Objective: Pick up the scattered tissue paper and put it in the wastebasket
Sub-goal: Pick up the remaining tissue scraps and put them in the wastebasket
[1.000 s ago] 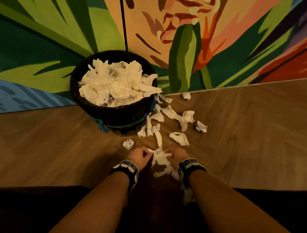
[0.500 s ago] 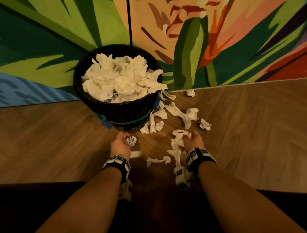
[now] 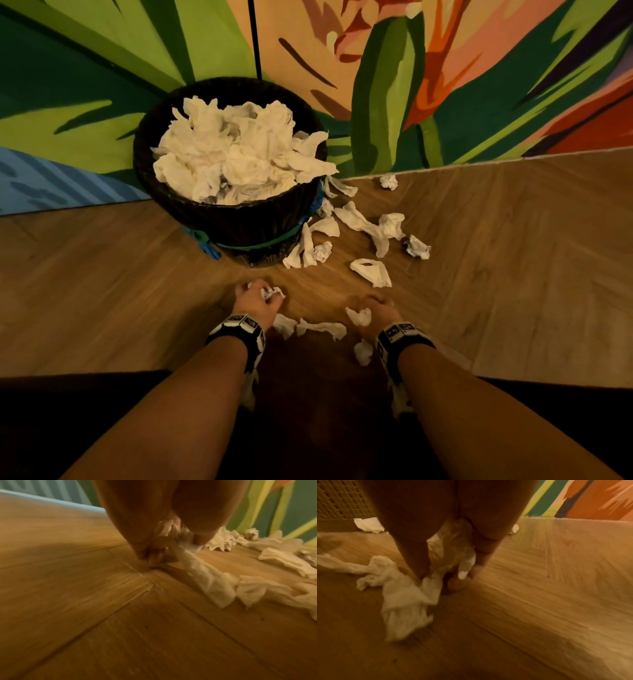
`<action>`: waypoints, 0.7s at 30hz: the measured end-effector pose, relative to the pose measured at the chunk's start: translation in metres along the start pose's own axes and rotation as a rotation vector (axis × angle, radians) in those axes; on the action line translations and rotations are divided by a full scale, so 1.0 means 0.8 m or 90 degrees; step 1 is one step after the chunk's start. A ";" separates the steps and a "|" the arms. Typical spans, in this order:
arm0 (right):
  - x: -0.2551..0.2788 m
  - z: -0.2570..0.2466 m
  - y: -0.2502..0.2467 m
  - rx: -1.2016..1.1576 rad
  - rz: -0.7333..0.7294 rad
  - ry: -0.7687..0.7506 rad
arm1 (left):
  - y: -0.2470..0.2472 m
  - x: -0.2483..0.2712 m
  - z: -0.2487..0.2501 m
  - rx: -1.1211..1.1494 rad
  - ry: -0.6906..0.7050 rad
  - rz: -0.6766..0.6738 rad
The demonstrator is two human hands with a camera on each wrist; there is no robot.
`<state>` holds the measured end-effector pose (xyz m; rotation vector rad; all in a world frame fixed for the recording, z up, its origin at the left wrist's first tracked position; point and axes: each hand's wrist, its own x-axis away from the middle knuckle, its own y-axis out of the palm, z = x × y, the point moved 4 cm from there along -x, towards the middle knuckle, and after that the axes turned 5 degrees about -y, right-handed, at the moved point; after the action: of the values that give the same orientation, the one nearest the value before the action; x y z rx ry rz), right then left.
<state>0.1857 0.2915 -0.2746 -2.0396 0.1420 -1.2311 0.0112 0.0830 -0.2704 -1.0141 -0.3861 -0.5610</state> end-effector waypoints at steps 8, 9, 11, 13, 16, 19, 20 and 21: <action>-0.006 0.009 -0.020 -0.165 0.139 0.018 | 0.013 0.015 0.034 -0.035 0.172 -0.021; -0.006 0.011 -0.023 -0.211 0.151 0.027 | 0.016 0.019 0.041 -0.045 0.192 -0.040; -0.001 0.009 -0.029 -0.315 0.166 0.033 | 0.026 0.026 0.054 -0.076 0.231 -0.089; 0.004 0.012 -0.036 -0.376 0.188 0.044 | 0.046 0.033 0.062 -0.187 0.267 -0.178; 0.013 0.020 -0.043 -0.432 0.200 0.069 | 0.082 0.054 0.067 -0.227 0.240 -0.285; 0.024 0.027 -0.041 -0.482 0.195 0.067 | 0.102 0.066 0.073 -0.116 0.198 -0.285; 0.025 0.027 -0.041 -0.492 0.195 0.059 | 0.106 0.066 0.074 -0.119 0.180 -0.301; 0.025 0.028 -0.040 -0.495 0.191 0.053 | 0.106 0.068 0.073 -0.124 0.160 -0.310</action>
<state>0.2063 0.3175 -0.2458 -2.4696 1.0685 -1.1663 0.1028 0.1543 -0.2706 -1.0222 -0.3597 -1.1706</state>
